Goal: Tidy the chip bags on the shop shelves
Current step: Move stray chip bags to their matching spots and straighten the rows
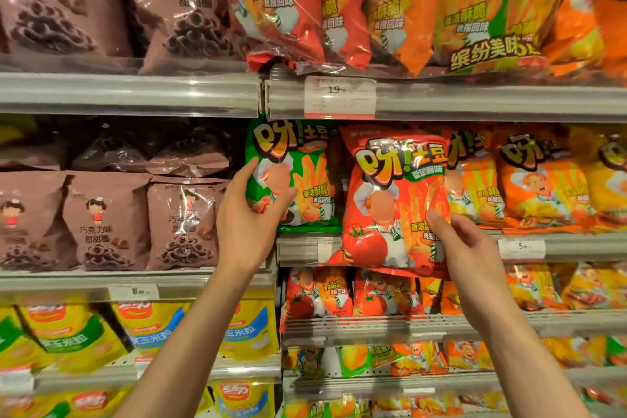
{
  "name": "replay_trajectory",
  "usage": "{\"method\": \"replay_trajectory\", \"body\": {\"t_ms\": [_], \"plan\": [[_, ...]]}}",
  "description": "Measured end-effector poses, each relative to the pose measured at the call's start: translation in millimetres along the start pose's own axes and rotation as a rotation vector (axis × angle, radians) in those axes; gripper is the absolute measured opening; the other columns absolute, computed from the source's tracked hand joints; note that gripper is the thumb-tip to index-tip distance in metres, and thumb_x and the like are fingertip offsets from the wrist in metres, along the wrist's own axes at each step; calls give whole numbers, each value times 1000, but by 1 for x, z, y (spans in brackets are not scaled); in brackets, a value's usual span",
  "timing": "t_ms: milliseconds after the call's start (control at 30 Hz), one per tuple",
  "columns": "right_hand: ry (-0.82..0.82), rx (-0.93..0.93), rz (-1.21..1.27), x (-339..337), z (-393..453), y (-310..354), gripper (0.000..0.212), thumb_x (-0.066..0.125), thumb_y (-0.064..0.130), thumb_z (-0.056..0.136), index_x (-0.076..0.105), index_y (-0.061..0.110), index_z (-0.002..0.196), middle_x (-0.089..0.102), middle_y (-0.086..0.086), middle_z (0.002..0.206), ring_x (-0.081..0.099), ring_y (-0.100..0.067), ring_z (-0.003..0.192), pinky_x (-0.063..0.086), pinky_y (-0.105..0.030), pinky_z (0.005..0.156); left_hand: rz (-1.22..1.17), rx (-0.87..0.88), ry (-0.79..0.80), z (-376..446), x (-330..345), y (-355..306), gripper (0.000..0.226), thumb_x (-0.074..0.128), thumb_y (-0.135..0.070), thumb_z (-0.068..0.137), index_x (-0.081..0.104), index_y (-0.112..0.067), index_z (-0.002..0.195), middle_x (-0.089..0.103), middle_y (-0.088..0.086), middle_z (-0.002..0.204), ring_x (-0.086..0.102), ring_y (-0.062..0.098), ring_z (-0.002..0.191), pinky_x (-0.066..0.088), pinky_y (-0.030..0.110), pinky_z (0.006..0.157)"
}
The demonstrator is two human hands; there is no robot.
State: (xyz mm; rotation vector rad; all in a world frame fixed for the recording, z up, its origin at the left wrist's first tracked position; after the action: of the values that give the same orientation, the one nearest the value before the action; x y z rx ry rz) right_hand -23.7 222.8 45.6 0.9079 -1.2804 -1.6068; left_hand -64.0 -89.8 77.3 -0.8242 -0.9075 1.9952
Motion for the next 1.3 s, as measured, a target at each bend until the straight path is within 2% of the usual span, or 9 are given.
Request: {"method": "replay_trajectory", "body": {"t_ms": [167,267,333,433,600,767,900,1100,1300], "plan": [[0,-25,-33,7,4,7,64,69,74,75,70,21,112,73,-3,112,68,-26,109,50,-53,102,-66,-19,-33,-5,-35,-2,69,80,-51,78,50,-38,139,57,-15,136,52,5,126,48,41,106],[19,-77,-62,24,6,16,45,67,58,87,69,16,102,71,1,100,64,-19,99,50,-37,88,-64,-7,-33,-11,-58,-5,67,81,-50,77,53,-40,137,57,-19,134,52,2,125,49,39,104],[28,-126,-85,41,8,25,42,64,51,93,64,13,110,63,2,98,57,-15,94,44,-29,78,-52,8,-29,-14,-74,-5,66,80,-48,76,54,-41,136,58,-18,132,52,1,124,49,36,103],[4,-185,-147,72,13,34,52,61,46,97,56,12,137,63,-2,118,59,-17,106,44,-28,88,-24,20,-16,-17,-94,0,67,80,-53,75,52,-45,135,60,-15,134,56,6,124,50,40,102],[18,-247,-263,120,20,34,50,50,57,97,55,19,131,66,-3,118,62,-25,110,49,-47,98,-26,30,13,-22,-111,9,70,82,-56,73,52,-45,135,63,-13,132,59,9,122,50,44,102],[7,-353,-369,154,19,20,41,45,39,106,55,9,132,59,-11,130,53,-29,124,39,-32,99,-27,35,31,-25,-113,13,71,81,-56,73,52,-42,136,62,-13,132,59,7,122,50,42,102],[-27,-428,-388,152,12,26,51,42,38,107,37,13,151,41,-10,153,40,-25,141,35,-42,115,-12,43,28,-28,-110,13,69,80,-51,75,54,-38,137,60,-15,134,55,1,123,49,37,103],[413,-686,-921,139,9,22,84,56,63,93,14,37,161,-8,-1,170,-7,-20,157,4,-38,122,-26,28,34,-25,-109,20,65,82,-47,76,54,-41,135,62,-13,131,58,8,122,50,43,101],[331,-772,-1022,136,16,17,79,61,50,96,21,29,161,-3,-6,171,12,-28,156,21,-42,121,-47,24,48,-24,-101,18,64,81,-49,76,54,-41,134,63,-14,129,61,6,118,53,43,99]]}}
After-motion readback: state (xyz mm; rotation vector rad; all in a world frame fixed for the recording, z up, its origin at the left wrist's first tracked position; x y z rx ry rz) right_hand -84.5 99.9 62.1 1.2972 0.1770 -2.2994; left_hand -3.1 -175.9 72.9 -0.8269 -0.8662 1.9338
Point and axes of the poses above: each hand's wrist, its own z-axis towards the middle knuckle, its own x-axis out of the palm, y = z × x, the point moved 4 cm from there along z, towards the middle knuckle
